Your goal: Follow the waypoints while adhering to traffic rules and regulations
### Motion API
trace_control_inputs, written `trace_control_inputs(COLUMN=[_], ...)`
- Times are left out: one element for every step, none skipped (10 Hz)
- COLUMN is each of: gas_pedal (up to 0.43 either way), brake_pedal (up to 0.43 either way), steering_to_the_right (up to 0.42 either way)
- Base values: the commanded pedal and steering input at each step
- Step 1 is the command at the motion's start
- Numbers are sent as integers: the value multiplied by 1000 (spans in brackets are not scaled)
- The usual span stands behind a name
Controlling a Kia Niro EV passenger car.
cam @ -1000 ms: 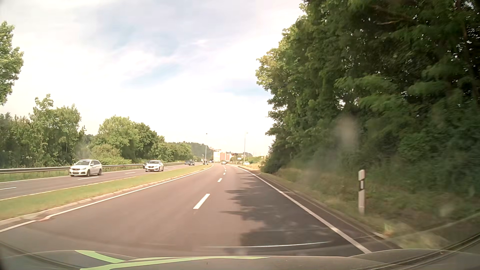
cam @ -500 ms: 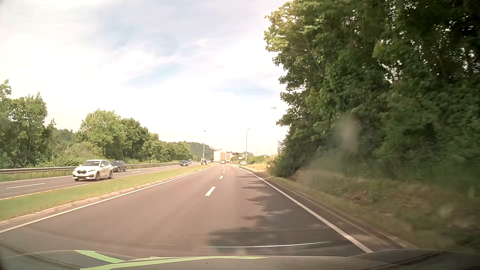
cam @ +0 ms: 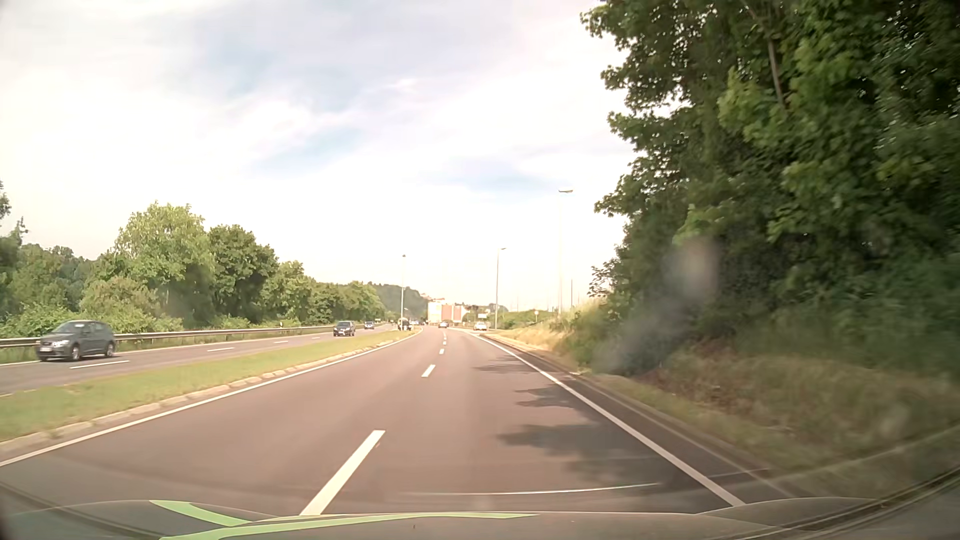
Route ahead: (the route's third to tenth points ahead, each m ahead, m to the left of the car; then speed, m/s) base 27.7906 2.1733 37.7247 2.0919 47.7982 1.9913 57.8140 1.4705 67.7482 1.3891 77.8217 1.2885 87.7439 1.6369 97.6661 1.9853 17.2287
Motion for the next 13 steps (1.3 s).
trace_control_inputs(gas_pedal=[87,87,87,87,87,87,87,87,87,87,87,87,87], brake_pedal=[0,0,0,0,0,0,0,0,0,0,0,0,0], steering_to_the_right=[-1,-1,-1,-2,-2,-2,-3,-3,-4,-4,-4,-4,-4])
